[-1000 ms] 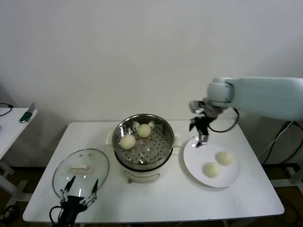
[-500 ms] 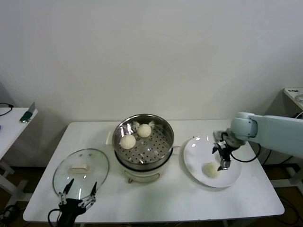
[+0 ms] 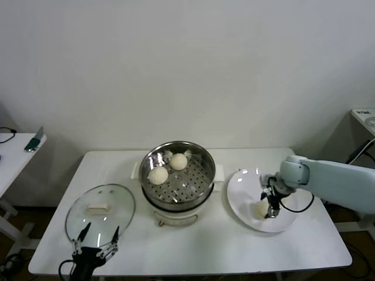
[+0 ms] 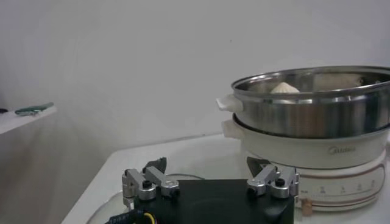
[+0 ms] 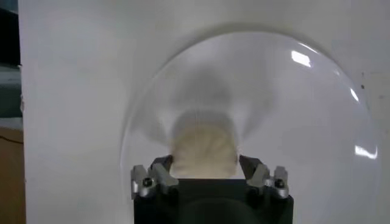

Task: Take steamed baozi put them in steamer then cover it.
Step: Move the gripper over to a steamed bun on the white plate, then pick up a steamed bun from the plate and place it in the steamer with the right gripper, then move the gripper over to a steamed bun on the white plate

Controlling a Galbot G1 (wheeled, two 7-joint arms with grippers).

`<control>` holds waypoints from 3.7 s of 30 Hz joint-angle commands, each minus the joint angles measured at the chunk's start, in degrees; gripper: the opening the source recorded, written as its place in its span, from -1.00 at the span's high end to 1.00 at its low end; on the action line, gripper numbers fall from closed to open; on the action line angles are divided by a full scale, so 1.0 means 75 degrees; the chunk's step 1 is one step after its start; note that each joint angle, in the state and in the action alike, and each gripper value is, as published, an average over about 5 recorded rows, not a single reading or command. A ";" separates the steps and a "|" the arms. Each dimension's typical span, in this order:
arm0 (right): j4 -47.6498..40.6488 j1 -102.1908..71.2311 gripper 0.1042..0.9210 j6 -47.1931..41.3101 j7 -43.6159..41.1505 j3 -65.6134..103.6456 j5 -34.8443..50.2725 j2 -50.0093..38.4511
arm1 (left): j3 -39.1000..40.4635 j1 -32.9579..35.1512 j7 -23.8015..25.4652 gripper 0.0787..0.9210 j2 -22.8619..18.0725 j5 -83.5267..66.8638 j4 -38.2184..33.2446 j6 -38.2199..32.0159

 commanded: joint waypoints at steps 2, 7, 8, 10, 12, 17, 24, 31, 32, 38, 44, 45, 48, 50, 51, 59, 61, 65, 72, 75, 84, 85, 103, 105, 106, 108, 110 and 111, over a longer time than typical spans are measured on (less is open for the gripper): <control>-0.0129 -0.0100 -0.40 0.0022 -0.0050 0.0288 -0.0090 0.0087 | 0.0008 -0.0001 -0.0003 -0.77 -0.0002 0.0008 -0.0038 0.0012; -0.0104 0.1313 -0.32 0.0828 -0.0797 -0.0289 -0.0293 0.0239 | 0.0001 0.0020 -0.0003 -0.77 0.0011 0.0015 -0.0073 0.0006; -0.0146 0.1755 -0.31 0.1108 -0.1007 -0.0471 -0.0286 0.0329 | 0.0002 0.0022 -0.0003 -0.77 0.0015 0.0022 -0.0074 0.0004; -0.0283 0.2786 -0.31 0.1777 -0.1371 -0.0945 -0.0177 0.0625 | 0.0016 0.0016 -0.0004 -0.77 0.0013 0.0054 -0.0073 0.0001; -0.0428 0.3678 -0.31 0.2614 -0.1730 -0.1315 -0.0078 0.1001 | 0.0041 0.0012 -0.0004 -0.77 0.0002 0.0090 -0.0081 -0.0003; -0.0320 0.5319 -0.32 0.4501 -0.2449 -0.1210 0.0227 0.2093 | 0.0072 0.0005 -0.0003 -0.77 -0.0025 0.0134 -0.0097 -0.0005; 0.1088 0.5804 -0.32 0.5638 -0.2586 -0.0106 -0.0100 0.3637 | 0.0044 0.0040 -0.0014 -0.77 -0.0055 0.0143 -0.0131 -0.0045; 0.1500 0.4530 -0.32 0.5812 -0.2180 0.0089 -0.1381 0.4713 | 0.0011 0.0117 -0.0027 -0.77 -0.0080 0.0145 -0.0202 -0.0081; 0.1434 0.4327 -0.32 0.5831 -0.2121 0.0037 -0.1558 0.4837 | 0.0001 0.0130 -0.0026 -0.77 -0.0084 0.0146 -0.0227 -0.0080; 0.0924 0.3385 -0.31 0.5895 -0.1861 -0.0230 -0.2347 0.5320 | -0.0085 0.0202 -0.0030 -0.77 -0.0099 0.0143 -0.0327 -0.0095; 0.0341 0.2692 -0.31 0.5959 -0.1769 -0.0341 -0.2970 0.5459 | -0.0097 0.0243 -0.0035 -0.77 -0.0115 0.0143 -0.0330 -0.0119; 0.0276 0.2627 -0.31 0.5975 -0.1770 -0.0354 -0.3059 0.5456 | -0.0096 0.0246 -0.0035 -0.77 -0.0115 0.0143 -0.0330 -0.0122; 0.0131 0.2448 -0.32 0.5990 -0.1722 -0.0382 -0.3248 0.5432 | -0.0093 0.0242 -0.0037 -0.77 -0.0118 0.0145 -0.0314 -0.0130; 0.0067 0.2326 -0.31 0.5962 -0.1640 -0.0393 -0.3325 0.5428 | -0.0091 0.0239 -0.0040 -0.77 -0.0121 0.0146 -0.0304 -0.0137; 0.0037 0.2271 -0.31 0.5948 -0.1598 -0.0391 -0.3360 0.5432 | -0.0091 0.0239 -0.0041 -0.77 -0.0122 0.0146 -0.0301 -0.0141; -0.0122 0.2017 -0.32 0.5832 -0.1278 -0.0350 -0.3514 0.5483 | -0.0102 0.0278 -0.0059 -0.77 -0.0124 0.0165 -0.0307 -0.0190; -0.0120 0.2024 -0.32 0.5798 -0.1140 -0.0347 -0.3563 0.5471 | -0.0098 0.0298 -0.0063 -0.77 -0.0125 0.0171 -0.0326 -0.0205; -0.0084 0.2311 -0.45 0.5806 -0.1097 -0.0269 -0.3450 0.5343 | -0.0099 0.0334 -0.0067 -0.77 -0.0123 0.0173 -0.0372 -0.0224; -0.0036 0.3753 -0.75 0.5952 -0.1666 -0.0318 -0.1935 0.4371 | -0.0112 0.0367 -0.0071 -0.77 -0.0124 0.0175 -0.0428 -0.0249; -0.0095 0.4581 -0.76 0.5739 -0.2053 -0.0778 -0.0837 0.3371 | -0.0112 0.0360 -0.0073 -0.77 -0.0133 0.0165 -0.0424 -0.0254; -0.0059 0.5722 -0.76 0.3220 -0.2444 -0.2884 0.0689 0.0132 | -0.0102 0.0253 -0.0052 -0.77 -0.0114 0.0137 -0.0445 -0.0185; -0.0049 0.5530 -0.76 0.2960 -0.2381 -0.2969 0.0588 -0.0175 | -0.0098 0.0240 -0.0051 -0.77 -0.0115 0.0136 -0.0443 -0.0179; -0.1181 -0.0692 -0.76 0.1430 -0.1517 0.1403 -0.1816 -0.1062 | -0.0056 0.0089 -0.0036 -0.77 -0.0226 0.0242 -0.0100 -0.0105; -0.1456 -0.0893 -0.76 0.1456 -0.1500 0.1612 -0.1944 -0.0835 | -0.0048 0.0074 -0.0035 -0.77 -0.0247 0.0263 -0.0073 -0.0100; -0.1584 -0.0965 -0.76 0.1469 -0.1496 0.1689 -0.1985 -0.0727 | -0.0043 0.0071 -0.0034 -0.77 -0.0255 0.0274 -0.0061 -0.0101; -0.1834 -0.1093 -0.76 0.1501 -0.1471 0.1816 -0.2039 -0.0526 | -0.0037 0.0073 -0.0034 -0.77 -0.0265 0.0290 -0.0039 -0.0107; -0.2065 -0.1235 -0.76 0.1526 -0.1423 0.1963 -0.2085 -0.0339 | -0.0039 0.0081 -0.0035 -0.77 -0.0268 0.0297 -0.0016 -0.0121; -0.2170 -0.1308 -0.76 0.1539 -0.1400 0.2042 -0.2109 -0.0256 | -0.0043 0.0084 -0.0036 -0.77 -0.0268 0.0298 -0.0005 -0.0127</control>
